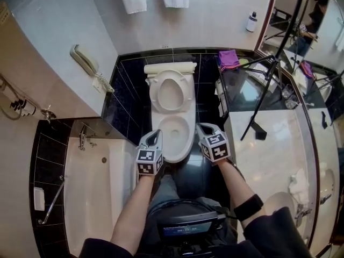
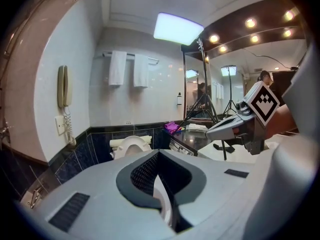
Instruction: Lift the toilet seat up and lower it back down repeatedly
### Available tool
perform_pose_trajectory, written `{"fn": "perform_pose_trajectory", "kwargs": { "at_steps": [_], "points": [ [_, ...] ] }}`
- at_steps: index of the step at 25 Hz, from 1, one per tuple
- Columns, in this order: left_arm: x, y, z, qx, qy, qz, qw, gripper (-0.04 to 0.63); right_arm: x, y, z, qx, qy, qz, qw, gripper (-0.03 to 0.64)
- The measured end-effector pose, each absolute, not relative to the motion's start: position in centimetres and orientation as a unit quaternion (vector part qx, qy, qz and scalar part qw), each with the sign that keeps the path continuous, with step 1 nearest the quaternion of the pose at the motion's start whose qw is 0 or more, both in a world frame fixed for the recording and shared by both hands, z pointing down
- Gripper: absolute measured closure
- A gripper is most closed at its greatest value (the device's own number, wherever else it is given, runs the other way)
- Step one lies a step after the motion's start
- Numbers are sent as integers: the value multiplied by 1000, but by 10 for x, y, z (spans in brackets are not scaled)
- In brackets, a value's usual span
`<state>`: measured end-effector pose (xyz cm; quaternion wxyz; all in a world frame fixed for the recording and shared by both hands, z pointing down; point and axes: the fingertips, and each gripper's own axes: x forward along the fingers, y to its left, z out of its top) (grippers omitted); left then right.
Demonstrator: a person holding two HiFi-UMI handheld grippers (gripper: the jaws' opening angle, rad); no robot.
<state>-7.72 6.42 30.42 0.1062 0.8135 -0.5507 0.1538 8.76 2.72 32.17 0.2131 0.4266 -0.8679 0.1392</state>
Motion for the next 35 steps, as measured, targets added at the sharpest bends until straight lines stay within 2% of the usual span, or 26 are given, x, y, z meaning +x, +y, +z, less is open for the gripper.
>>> {"fn": "perform_pose_trajectory", "kwargs": {
  "at_steps": [15,23,26,35],
  "points": [
    [-79,58,317,812,-550,159,116,605,88,21,339,420,-867,146,226,600],
    [-84,25,345,811,-542,174,136,604,86,-21,355,441,-852,120,254,597],
    [-91,5,362,811,-536,182,146,604,75,-44,362,437,-850,122,268,546],
    [-103,-91,419,821,-508,197,168,604,35,-161,406,404,-847,63,339,460]
  ]
}}
